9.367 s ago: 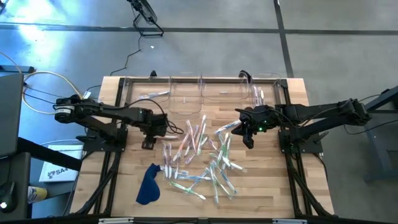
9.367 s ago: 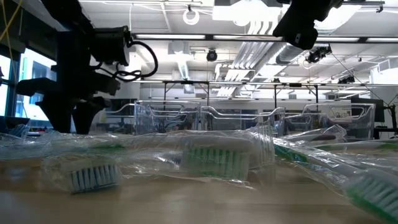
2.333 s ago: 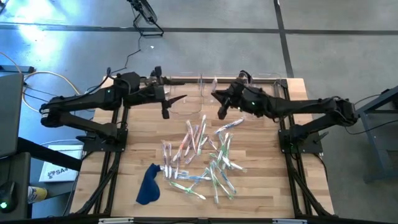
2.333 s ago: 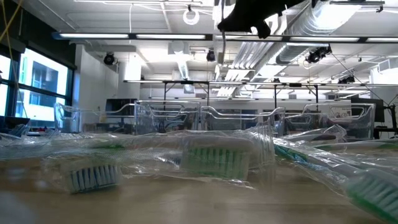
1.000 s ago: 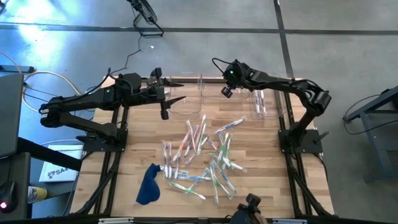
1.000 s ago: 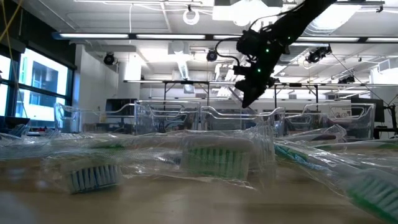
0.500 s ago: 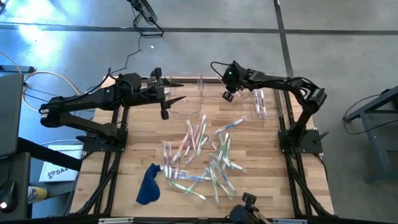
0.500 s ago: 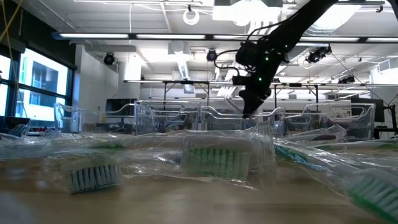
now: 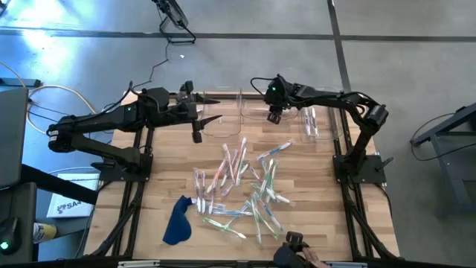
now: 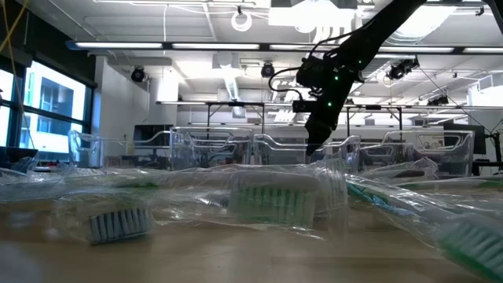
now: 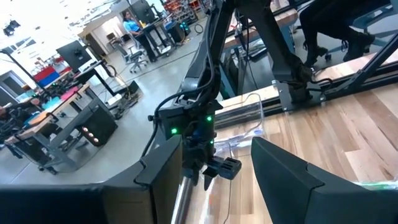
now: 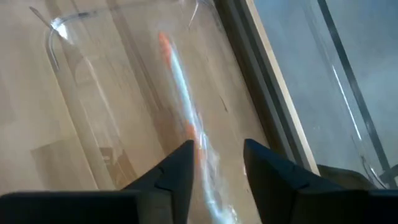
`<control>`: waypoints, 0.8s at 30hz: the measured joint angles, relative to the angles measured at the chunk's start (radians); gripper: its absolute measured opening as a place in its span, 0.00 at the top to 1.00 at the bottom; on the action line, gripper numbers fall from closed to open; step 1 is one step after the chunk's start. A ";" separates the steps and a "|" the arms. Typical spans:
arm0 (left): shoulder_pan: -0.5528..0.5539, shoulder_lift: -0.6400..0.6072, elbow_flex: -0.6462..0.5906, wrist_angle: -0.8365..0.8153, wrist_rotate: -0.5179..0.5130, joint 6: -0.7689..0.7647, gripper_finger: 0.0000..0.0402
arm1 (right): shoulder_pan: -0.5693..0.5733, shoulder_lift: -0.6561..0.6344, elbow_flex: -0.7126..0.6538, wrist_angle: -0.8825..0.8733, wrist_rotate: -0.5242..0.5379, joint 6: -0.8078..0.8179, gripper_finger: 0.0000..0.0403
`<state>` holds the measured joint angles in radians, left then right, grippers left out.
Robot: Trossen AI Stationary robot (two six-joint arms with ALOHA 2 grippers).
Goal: Pick & Place Toothbrushes
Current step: Put the orange toothbrush into the middle right transparent bin, then put the blue toothbrush into the left transparent bin
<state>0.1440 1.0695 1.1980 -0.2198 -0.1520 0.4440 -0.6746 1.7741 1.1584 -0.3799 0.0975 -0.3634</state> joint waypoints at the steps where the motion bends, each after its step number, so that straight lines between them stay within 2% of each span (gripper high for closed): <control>1: 0.000 0.000 0.000 0.000 0.000 -0.006 0.54 | 0.000 0.000 0.000 -0.001 0.000 0.000 0.64; 6: 0.000 0.000 0.000 0.000 0.000 -0.012 0.54 | 0.014 -0.043 0.000 -0.005 0.008 0.000 0.62; 16: 0.000 0.000 0.000 0.000 0.000 -0.002 0.54 | 0.086 -0.257 0.000 0.033 0.000 0.004 0.71; 24: 0.000 0.000 0.000 -0.023 0.001 0.000 0.54 | 0.179 -0.405 0.000 0.070 -0.084 0.187 0.80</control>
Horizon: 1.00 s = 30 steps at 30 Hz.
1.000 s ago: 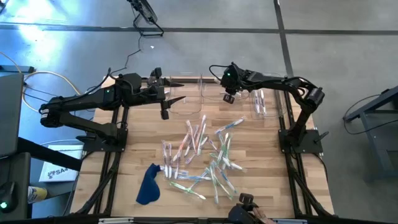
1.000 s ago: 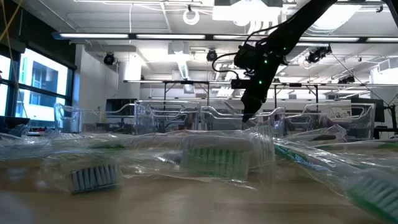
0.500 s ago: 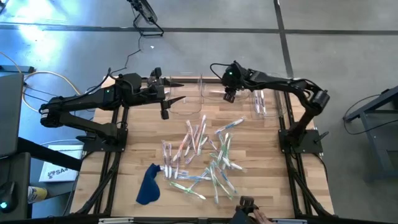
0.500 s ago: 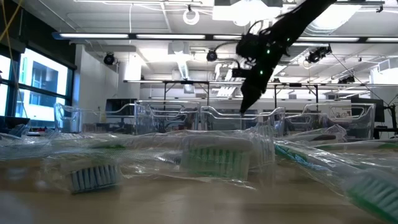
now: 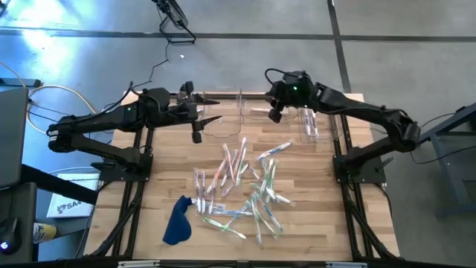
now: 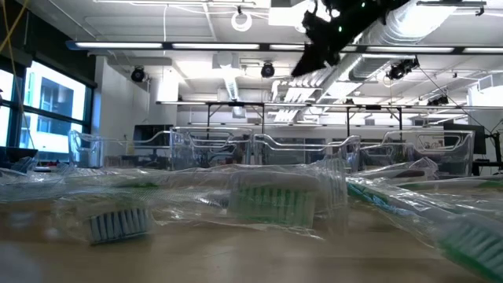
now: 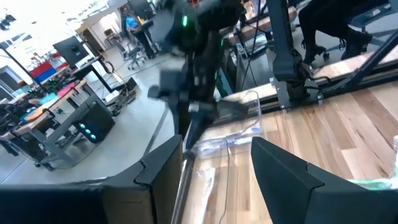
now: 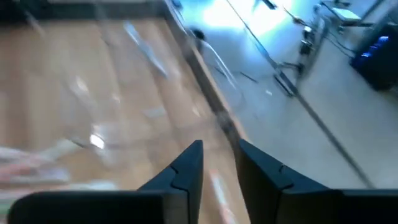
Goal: Pick & Place Toothbrushes
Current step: Put the blue toothbrush into the left transparent bin
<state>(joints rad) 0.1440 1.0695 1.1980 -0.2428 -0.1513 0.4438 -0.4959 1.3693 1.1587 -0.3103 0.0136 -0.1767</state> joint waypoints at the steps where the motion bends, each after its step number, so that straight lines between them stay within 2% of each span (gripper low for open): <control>1: 0.000 0.000 0.000 -0.005 0.000 0.000 0.54 | 0.013 -0.013 0.000 0.008 -0.013 0.036 0.82; 7: 0.000 0.000 0.000 -0.026 -0.001 -0.003 0.54 | 0.106 -0.061 0.000 0.077 -0.104 0.179 0.96; 13: 0.000 0.000 0.000 -0.030 -0.054 -0.002 0.54 | 0.197 -0.080 0.000 0.127 -0.110 0.185 0.99; 18: 0.000 0.000 -0.007 -0.027 -0.056 0.039 0.54 | 0.260 -0.085 0.000 0.128 -0.065 0.219 1.00; 22: 0.000 0.000 -0.060 0.055 -0.044 0.058 0.54 | 0.300 -0.105 0.000 0.108 -0.059 0.233 1.00; 30: 0.000 0.000 -0.177 0.198 -0.040 0.058 0.54 | 0.371 -0.188 0.000 0.072 0.071 0.219 1.00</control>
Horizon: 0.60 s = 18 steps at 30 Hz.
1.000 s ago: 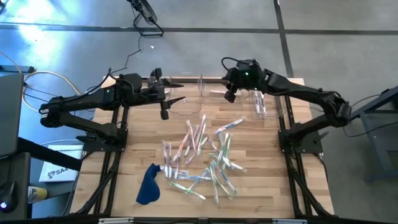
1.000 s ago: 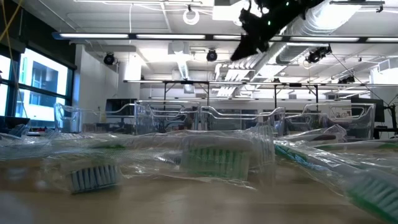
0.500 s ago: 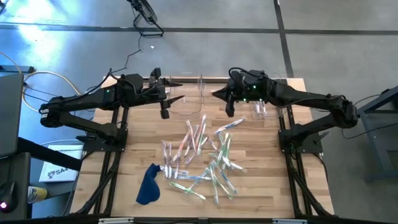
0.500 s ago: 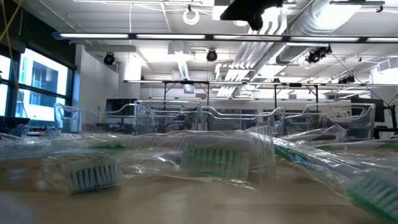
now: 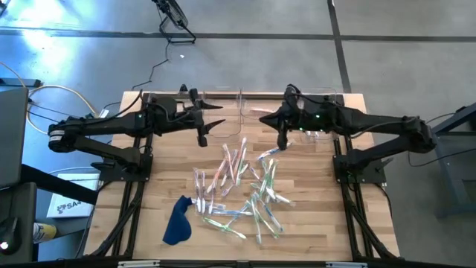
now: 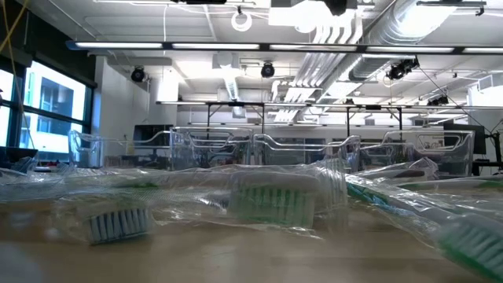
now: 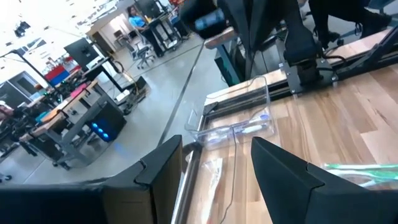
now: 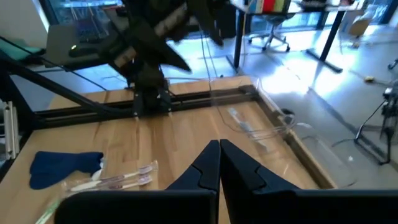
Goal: Pick & Place Toothbrushes
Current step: Put the blue toothbrush into the left transparent bin
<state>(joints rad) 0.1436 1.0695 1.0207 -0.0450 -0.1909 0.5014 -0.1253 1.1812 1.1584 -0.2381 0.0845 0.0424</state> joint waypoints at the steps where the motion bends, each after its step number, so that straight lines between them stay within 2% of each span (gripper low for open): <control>1: 0.000 0.000 -0.003 0.006 0.000 0.000 0.54 | 0.003 -0.016 0.000 -0.009 0.010 -0.006 1.00; 6: -0.014 0.000 -0.004 0.045 -0.002 0.013 0.54 | 0.003 -0.128 -0.083 0.009 0.012 0.013 1.00; 12: -0.038 0.000 -0.004 0.150 -0.003 0.048 0.54 | 0.004 -0.288 -0.291 0.207 0.021 0.132 1.00; 15: -0.042 -0.001 -0.004 0.158 0.000 0.096 0.54 | 0.007 -0.335 -0.368 0.260 0.022 0.187 1.00; 18: -0.054 0.000 -0.004 0.156 0.000 0.126 0.54 | 0.008 -0.349 -0.398 0.273 0.049 0.173 1.00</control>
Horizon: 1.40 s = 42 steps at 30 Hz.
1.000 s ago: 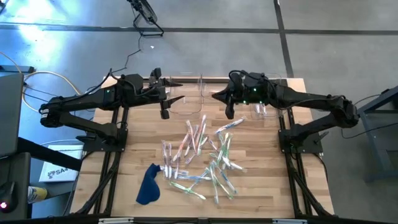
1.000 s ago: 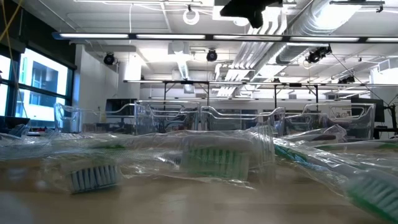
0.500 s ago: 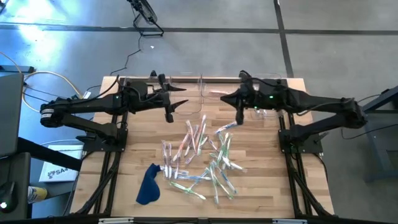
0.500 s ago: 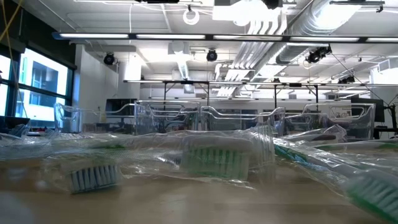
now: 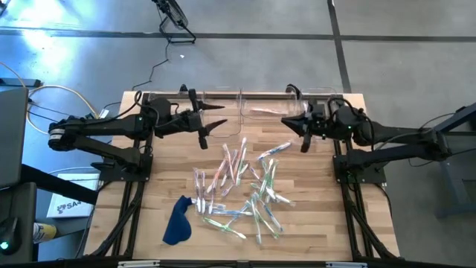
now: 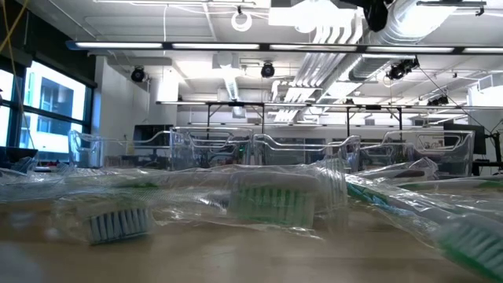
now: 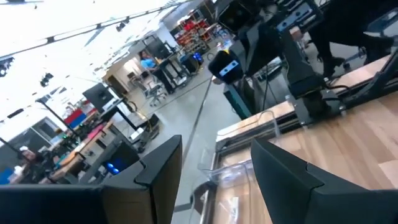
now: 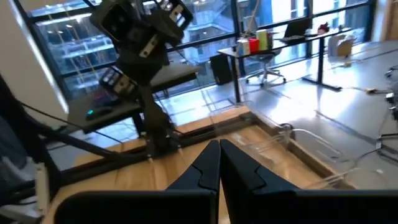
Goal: Pick & Place Toothbrushes
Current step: Put the blue toothbrush into the left transparent bin
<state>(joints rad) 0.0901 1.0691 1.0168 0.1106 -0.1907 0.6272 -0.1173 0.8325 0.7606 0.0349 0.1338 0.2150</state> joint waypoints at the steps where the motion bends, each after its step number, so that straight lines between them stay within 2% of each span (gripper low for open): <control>1: -0.004 0.000 0.000 0.001 -0.002 0.006 0.54 | 0.000 -0.001 -0.006 0.003 0.013 -0.006 1.00; 12: -0.006 0.015 0.000 -0.052 0.004 0.014 0.54 | 0.039 -0.004 -0.009 -0.007 0.009 -0.057 1.00; 17: -0.006 0.012 0.000 -0.075 0.020 0.020 0.54 | 0.085 0.025 -0.008 -0.108 -0.008 -0.052 1.00; 22: -0.006 0.013 0.000 -0.165 0.020 -0.002 0.54 | 0.126 0.048 -0.008 -0.172 -0.018 -0.059 1.00; 29: -0.009 0.013 0.000 -0.187 0.059 -0.030 0.54 | 0.133 0.088 -0.008 -0.315 -0.063 0.000 1.00; 32: -0.036 0.013 0.000 -0.173 0.050 -0.030 0.54 | 0.133 0.116 -0.008 -0.333 -0.060 0.009 1.00; 42: -0.187 0.013 0.000 -0.165 -0.071 -0.048 0.54 | 0.133 0.180 -0.008 -0.357 -0.091 0.049 1.00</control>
<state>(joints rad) -0.0972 1.0821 1.0172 -0.0548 -0.2621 0.5789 0.0154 1.0125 0.7525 -0.3224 0.0430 0.2639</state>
